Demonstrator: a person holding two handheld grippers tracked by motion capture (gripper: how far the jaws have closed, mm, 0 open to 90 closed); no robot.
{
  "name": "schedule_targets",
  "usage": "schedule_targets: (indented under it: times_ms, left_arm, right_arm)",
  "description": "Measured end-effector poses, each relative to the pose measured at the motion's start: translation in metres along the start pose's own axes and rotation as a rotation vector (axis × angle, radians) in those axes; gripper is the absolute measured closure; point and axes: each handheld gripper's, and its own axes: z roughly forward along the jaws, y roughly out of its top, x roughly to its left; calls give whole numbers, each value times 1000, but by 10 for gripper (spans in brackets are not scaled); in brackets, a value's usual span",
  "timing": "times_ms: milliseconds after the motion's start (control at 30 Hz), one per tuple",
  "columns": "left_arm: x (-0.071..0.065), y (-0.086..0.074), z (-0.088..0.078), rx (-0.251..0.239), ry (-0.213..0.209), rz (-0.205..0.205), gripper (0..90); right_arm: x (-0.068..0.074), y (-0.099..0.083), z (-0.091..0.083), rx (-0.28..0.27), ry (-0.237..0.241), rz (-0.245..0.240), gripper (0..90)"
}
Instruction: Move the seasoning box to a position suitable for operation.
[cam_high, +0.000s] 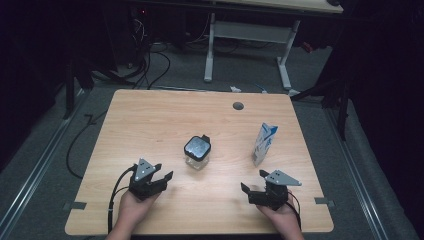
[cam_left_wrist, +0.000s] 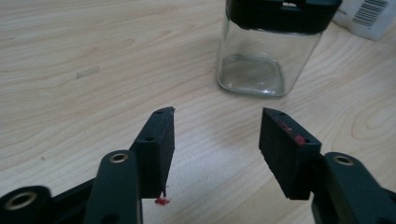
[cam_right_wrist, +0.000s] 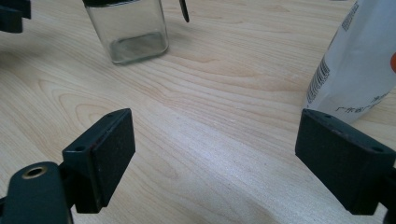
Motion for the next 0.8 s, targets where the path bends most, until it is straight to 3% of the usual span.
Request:
schedule_targets:
  times_ms: [200,267,400,467,633,800]
  left_arm:
    - [2,7,10,18,-16,-25,494]
    - [2,9,17,34,11,-10,552]
    - [7,14,30,27,28,2,633]
    - [12,17,38,20,14,-18,708]
    - [15,23,46,-10,13,-41,851]
    - [12,37,59,-5,23,-36,900]
  right_arm:
    - [-1,-1,-1,-8,17,-7,167]
    - [0,-1,0,2,33,-9,194]
    - [1,-1,-1,1,57,-19,206]
    - [1,-1,-1,2,79,-29,218]
    - [2,-1,-1,3,82,-26,265]
    - [1,-3,0,6,77,-22,317]
